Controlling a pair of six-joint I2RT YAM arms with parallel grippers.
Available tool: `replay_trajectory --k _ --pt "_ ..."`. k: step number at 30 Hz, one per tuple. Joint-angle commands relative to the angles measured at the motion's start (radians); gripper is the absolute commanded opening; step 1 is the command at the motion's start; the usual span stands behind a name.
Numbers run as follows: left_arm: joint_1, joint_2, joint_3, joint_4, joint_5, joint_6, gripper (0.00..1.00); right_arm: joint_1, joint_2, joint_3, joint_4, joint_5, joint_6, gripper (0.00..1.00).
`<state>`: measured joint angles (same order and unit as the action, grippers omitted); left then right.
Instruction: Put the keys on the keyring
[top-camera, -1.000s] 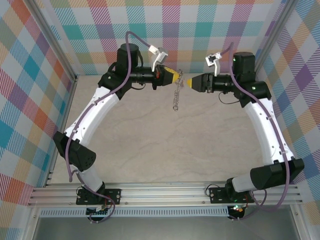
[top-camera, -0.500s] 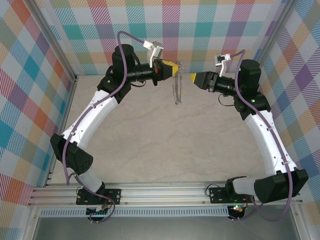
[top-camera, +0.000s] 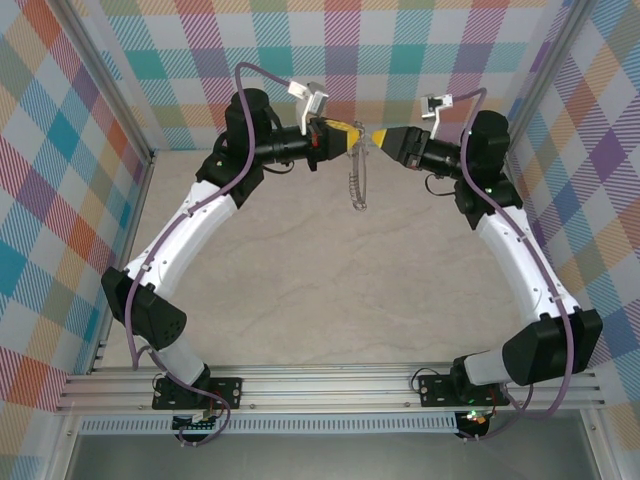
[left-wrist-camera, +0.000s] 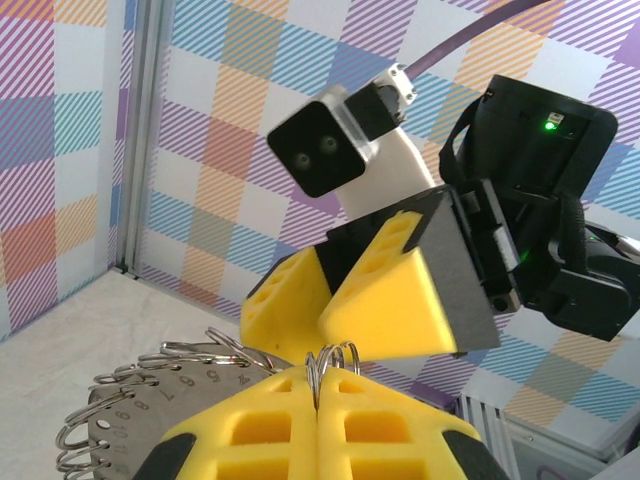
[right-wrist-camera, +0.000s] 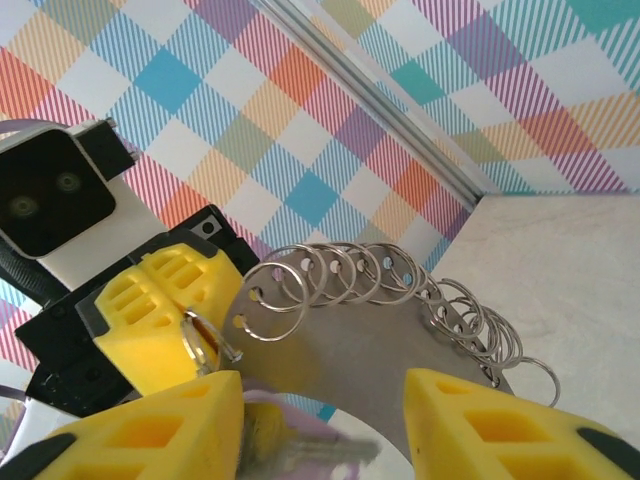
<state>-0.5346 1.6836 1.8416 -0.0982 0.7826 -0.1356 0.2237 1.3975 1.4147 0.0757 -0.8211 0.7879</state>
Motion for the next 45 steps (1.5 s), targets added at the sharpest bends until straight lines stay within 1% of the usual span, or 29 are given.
replay_trajectory --k 1,5,8,12,17,22,28,32,34,40,45 --pt "-0.01 -0.022 0.002 0.054 -0.012 -0.005 0.0 0.009 0.003 0.049 0.06 -0.041 0.019 0.4" --pt "-0.011 -0.018 0.002 0.054 -0.018 -0.006 0.0 0.01 0.005 0.054 0.049 -0.047 0.011 0.35" --pt "-0.011 -0.016 0.004 0.055 -0.021 -0.003 0.0 0.009 0.002 0.064 0.024 -0.046 -0.005 0.37" --pt "-0.013 -0.016 0.006 0.051 -0.022 -0.001 0.0 0.0 -0.025 0.061 -0.053 0.013 -0.055 0.37" --pt "-0.014 -0.016 0.007 0.045 -0.023 0.001 0.0 -0.035 -0.044 0.043 -0.049 0.011 -0.045 0.36" --pt "-0.015 -0.016 0.007 0.041 -0.029 0.006 0.0 -0.044 -0.058 0.028 -0.035 0.016 -0.033 0.35" --pt "-0.015 -0.015 0.009 0.033 -0.031 0.011 0.0 -0.046 -0.066 0.02 0.039 -0.029 0.008 0.34" --pt "-0.015 -0.009 0.019 0.026 -0.028 0.014 0.0 -0.04 -0.041 0.028 0.098 -0.1 0.057 0.42" --pt "-0.015 -0.006 0.024 0.026 -0.028 0.014 0.0 -0.032 -0.028 0.037 0.096 -0.116 0.058 0.44" --pt "-0.016 0.002 0.038 0.018 -0.027 0.013 0.0 -0.013 -0.002 0.048 0.09 -0.13 0.053 0.43" --pt "-0.019 0.005 0.042 0.017 -0.023 0.012 0.0 -0.005 0.006 0.043 0.088 -0.148 0.047 0.39"
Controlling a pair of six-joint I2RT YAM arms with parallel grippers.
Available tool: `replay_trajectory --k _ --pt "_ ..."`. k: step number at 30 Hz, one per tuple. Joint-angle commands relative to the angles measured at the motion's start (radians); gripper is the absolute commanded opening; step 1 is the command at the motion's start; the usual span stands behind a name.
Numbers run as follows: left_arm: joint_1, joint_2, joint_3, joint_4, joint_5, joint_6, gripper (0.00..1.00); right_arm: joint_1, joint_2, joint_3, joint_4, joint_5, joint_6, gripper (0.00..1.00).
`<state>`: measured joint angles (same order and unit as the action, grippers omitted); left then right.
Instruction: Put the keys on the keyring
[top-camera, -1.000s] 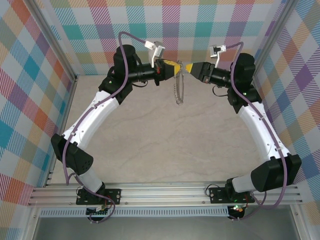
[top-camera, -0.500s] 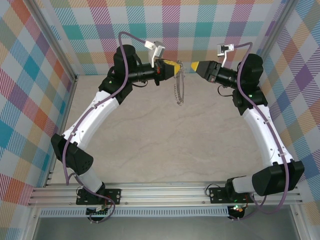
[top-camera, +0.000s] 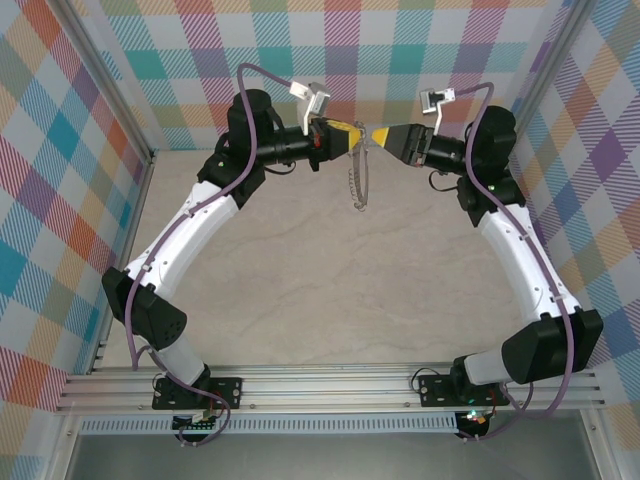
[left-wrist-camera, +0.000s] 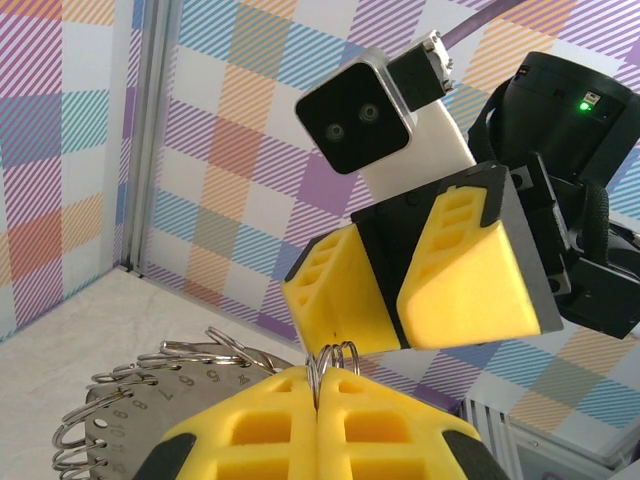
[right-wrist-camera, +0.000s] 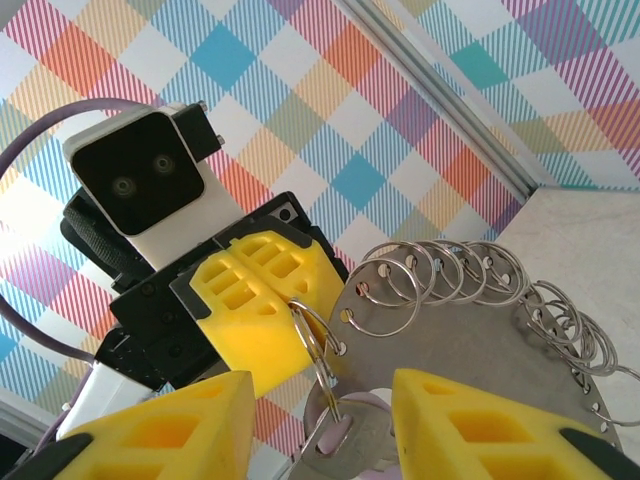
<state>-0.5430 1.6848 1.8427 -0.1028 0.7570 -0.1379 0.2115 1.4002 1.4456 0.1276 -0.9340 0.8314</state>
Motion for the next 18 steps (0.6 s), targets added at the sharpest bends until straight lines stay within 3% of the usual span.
replay_trajectory --k 1,11,16,18 --pt "-0.011 0.004 0.041 0.021 0.002 0.014 0.0 0.008 0.003 0.012 0.035 -0.04 0.003 0.37" --pt "-0.012 0.012 0.045 0.021 0.005 0.014 0.0 0.014 0.019 0.028 0.02 -0.047 -0.011 0.23" --pt "-0.012 0.012 0.047 0.021 -0.003 0.016 0.0 0.014 0.025 0.037 0.002 -0.056 -0.027 0.02" --pt "-0.012 0.011 0.045 0.023 -0.012 0.019 0.0 0.014 0.021 0.038 -0.019 -0.057 -0.044 0.0"
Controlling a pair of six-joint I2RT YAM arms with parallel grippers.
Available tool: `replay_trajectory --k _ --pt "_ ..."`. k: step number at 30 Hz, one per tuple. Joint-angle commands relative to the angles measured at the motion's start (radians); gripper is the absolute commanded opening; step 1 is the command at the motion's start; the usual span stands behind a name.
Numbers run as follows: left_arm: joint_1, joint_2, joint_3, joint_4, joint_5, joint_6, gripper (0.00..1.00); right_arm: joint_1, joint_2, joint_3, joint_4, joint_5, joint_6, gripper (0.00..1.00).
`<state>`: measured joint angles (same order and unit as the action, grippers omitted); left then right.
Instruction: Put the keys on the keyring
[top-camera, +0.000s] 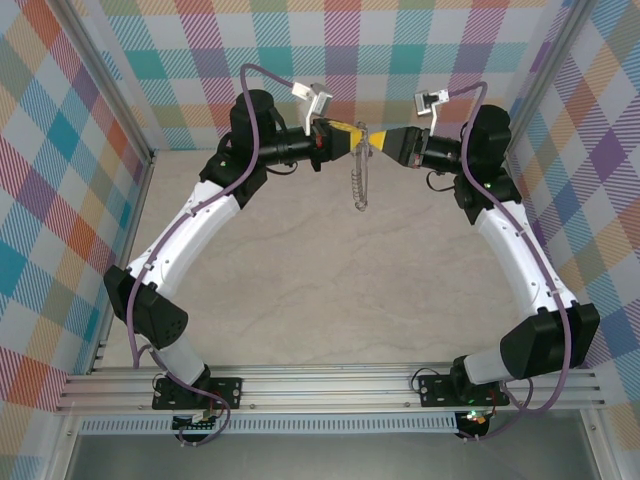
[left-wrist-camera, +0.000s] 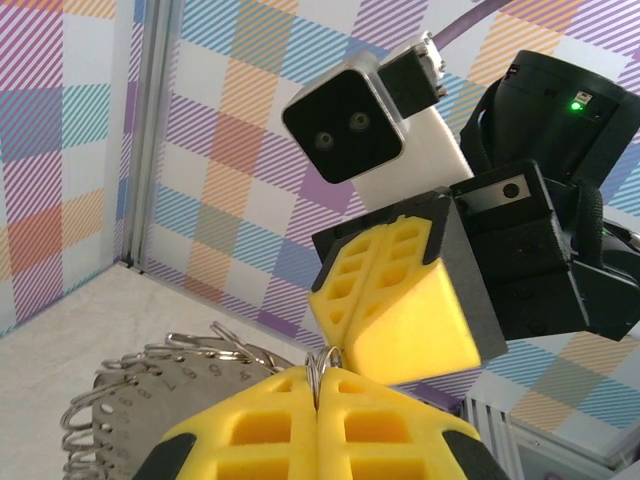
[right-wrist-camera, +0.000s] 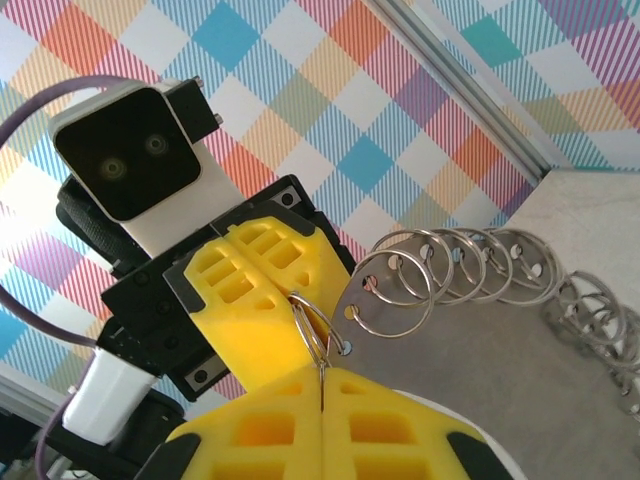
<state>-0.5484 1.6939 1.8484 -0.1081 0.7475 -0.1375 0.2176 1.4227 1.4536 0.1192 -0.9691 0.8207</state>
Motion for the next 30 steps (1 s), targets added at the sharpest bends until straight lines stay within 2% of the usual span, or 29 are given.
replay_trajectory --k 1,11,19,26,28,30 --pt "-0.007 0.0 0.039 0.031 -0.009 0.018 0.0 0.008 -0.004 0.029 -0.025 -0.021 -0.044 0.0" --pt "-0.007 -0.042 -0.017 0.12 -0.089 0.019 0.0 0.008 -0.011 -0.005 -0.043 -0.027 -0.044 0.0" --pt "-0.008 -0.029 -0.021 0.157 -0.097 -0.024 0.0 0.051 0.029 0.03 -0.008 -0.078 -0.013 0.0" --pt "-0.015 -0.023 -0.025 0.173 -0.102 -0.051 0.0 0.07 0.035 0.03 -0.053 -0.053 -0.048 0.0" --pt "-0.016 -0.024 -0.028 0.175 -0.106 -0.055 0.0 0.066 0.025 0.039 -0.115 -0.038 -0.089 0.23" --pt "-0.018 -0.025 -0.034 0.183 -0.112 -0.063 0.0 0.051 0.002 0.036 -0.156 -0.031 -0.12 0.35"
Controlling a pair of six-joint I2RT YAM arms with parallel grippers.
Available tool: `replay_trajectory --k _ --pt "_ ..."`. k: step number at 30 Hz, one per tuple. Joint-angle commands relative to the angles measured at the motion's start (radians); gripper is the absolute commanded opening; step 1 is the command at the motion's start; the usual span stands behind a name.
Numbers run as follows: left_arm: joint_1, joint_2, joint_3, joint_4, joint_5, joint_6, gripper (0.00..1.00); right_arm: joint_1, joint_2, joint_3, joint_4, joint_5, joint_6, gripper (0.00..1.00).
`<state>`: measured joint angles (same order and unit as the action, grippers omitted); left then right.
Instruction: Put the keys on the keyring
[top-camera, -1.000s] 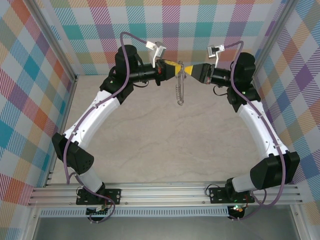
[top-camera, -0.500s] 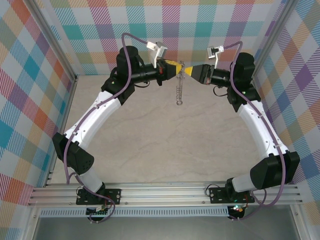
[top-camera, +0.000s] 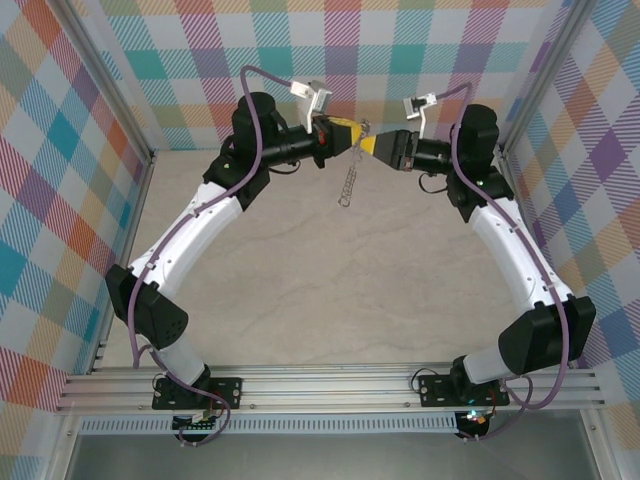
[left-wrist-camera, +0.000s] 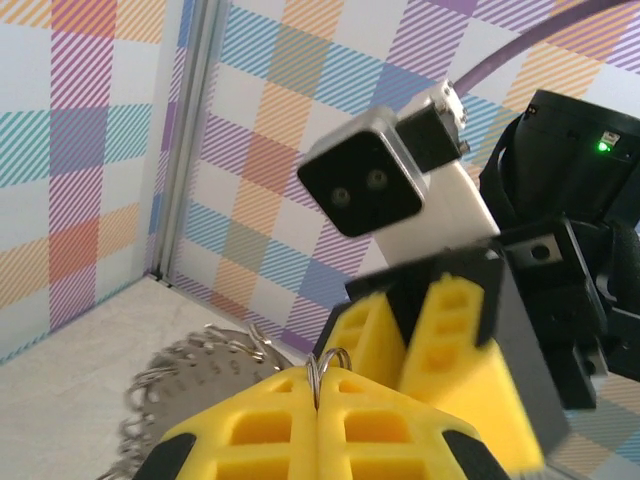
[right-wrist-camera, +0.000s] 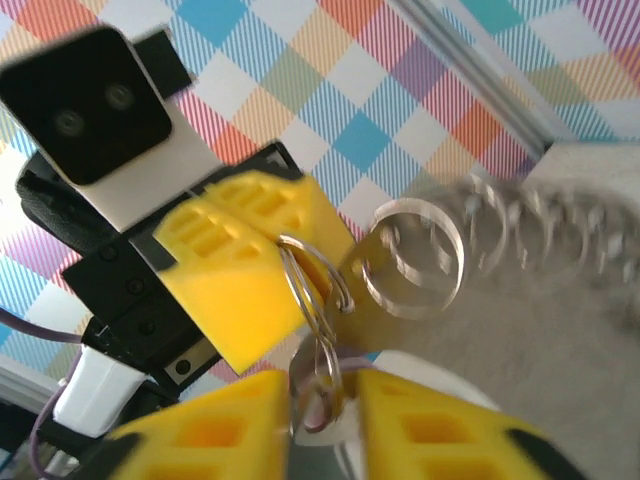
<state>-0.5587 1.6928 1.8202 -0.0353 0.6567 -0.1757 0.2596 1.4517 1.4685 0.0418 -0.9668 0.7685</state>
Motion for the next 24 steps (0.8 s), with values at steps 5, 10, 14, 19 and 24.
replay_trajectory --k 5,10,14,19,24 --pt "-0.007 -0.025 -0.025 0.152 -0.029 -0.05 0.0 -0.071 -0.118 -0.01 -0.14 -0.016 -0.105 0.36" --pt "-0.007 -0.023 -0.028 0.182 -0.04 -0.08 0.0 -0.118 -0.177 -0.027 -0.099 0.102 -0.062 0.41" --pt "-0.009 -0.016 -0.025 0.199 -0.048 -0.11 0.0 -0.114 -0.141 -0.005 0.004 0.187 0.051 0.39" --pt "-0.013 -0.01 -0.028 0.209 -0.071 -0.131 0.0 -0.055 -0.085 0.04 0.029 0.34 0.122 0.4" --pt "-0.018 -0.012 -0.03 0.201 -0.085 -0.132 0.0 0.022 -0.051 0.073 0.011 0.384 0.102 0.4"
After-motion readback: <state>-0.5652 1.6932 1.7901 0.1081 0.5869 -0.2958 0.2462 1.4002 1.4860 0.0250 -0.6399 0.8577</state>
